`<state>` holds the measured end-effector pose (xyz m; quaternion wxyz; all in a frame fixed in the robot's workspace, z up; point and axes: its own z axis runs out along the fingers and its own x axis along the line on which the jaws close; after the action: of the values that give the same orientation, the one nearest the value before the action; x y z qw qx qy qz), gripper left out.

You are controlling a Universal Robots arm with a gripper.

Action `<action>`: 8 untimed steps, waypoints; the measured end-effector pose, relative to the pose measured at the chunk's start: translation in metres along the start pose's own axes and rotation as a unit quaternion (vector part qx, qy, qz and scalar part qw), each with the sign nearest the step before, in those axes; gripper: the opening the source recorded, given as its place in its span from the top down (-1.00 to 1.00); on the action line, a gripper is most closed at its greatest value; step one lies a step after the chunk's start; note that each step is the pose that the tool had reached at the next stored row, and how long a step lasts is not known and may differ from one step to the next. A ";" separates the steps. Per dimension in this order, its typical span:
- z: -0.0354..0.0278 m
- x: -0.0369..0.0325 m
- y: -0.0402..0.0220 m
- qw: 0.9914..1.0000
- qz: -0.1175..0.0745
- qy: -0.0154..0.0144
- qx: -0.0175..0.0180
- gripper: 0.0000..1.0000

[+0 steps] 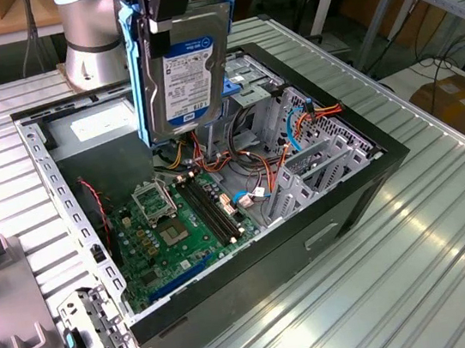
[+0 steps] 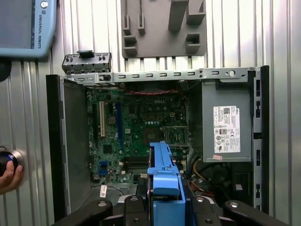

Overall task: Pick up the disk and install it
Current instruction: 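Insert the disk into the insertion slot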

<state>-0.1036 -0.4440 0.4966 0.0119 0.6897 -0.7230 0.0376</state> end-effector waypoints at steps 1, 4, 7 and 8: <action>0.0001 0.0012 0.0000 1.000 0.000 0.001 0.000 0.25; 0.0006 0.0057 -0.0003 1.000 0.000 0.003 0.000 0.25; 0.0009 0.0097 -0.0005 1.000 0.000 0.005 0.000 0.25; 0.0012 0.0120 -0.0006 1.000 0.000 0.006 0.000 0.25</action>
<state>-0.1036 -0.4560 0.4963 0.0158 0.6896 -0.7228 0.0416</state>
